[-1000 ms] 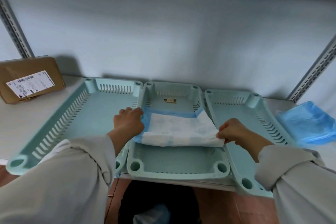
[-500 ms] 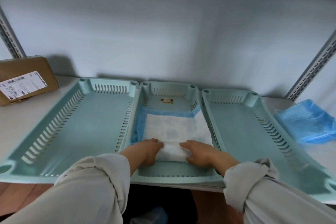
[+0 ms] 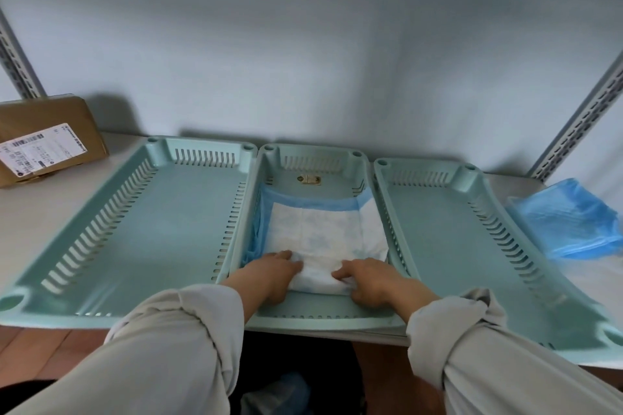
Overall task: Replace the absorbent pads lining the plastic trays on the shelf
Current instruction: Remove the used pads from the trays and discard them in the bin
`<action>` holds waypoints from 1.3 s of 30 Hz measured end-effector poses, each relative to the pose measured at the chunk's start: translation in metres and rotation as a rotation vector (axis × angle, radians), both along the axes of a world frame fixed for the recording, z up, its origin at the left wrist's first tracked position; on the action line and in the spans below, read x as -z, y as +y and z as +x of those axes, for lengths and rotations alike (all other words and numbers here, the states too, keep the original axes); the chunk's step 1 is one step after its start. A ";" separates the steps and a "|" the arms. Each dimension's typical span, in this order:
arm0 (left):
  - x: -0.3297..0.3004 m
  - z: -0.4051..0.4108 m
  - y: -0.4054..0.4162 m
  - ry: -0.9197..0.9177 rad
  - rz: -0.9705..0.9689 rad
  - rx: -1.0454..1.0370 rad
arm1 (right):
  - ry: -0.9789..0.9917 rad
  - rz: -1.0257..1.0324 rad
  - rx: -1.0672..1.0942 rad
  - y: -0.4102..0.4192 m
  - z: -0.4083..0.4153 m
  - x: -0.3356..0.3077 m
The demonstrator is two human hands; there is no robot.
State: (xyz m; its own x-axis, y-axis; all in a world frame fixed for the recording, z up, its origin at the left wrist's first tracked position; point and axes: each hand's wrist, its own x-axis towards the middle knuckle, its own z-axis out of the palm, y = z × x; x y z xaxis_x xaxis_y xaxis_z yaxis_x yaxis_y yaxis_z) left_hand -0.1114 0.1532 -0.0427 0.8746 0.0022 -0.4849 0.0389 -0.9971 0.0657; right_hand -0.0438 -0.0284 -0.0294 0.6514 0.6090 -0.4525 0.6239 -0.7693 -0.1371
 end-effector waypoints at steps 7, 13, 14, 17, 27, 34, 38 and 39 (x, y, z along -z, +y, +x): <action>-0.002 -0.008 -0.007 -0.012 -0.069 -0.026 | -0.218 -0.059 -0.029 0.000 -0.009 0.002; -0.006 -0.005 -0.021 -0.190 -0.145 -0.076 | -0.411 0.250 0.004 0.015 -0.011 -0.029; -0.010 -0.004 -0.023 -0.255 -0.164 -0.105 | -0.434 0.330 -0.016 0.018 -0.012 -0.037; -0.021 0.000 -0.026 -0.354 -0.211 -0.168 | -0.452 0.264 -0.147 0.011 -0.008 -0.055; -0.063 0.008 -0.022 -0.648 -0.496 -0.203 | -0.293 0.768 0.255 -0.007 0.016 -0.083; -0.107 0.013 -0.010 -0.687 -0.877 -0.187 | -0.162 0.641 0.241 -0.009 0.024 -0.102; -0.117 0.010 0.015 -0.707 -0.745 -0.278 | -0.244 0.464 0.436 -0.031 0.032 -0.096; -0.118 0.012 0.020 -0.691 -0.627 -0.289 | -0.260 0.537 0.475 -0.030 0.033 -0.094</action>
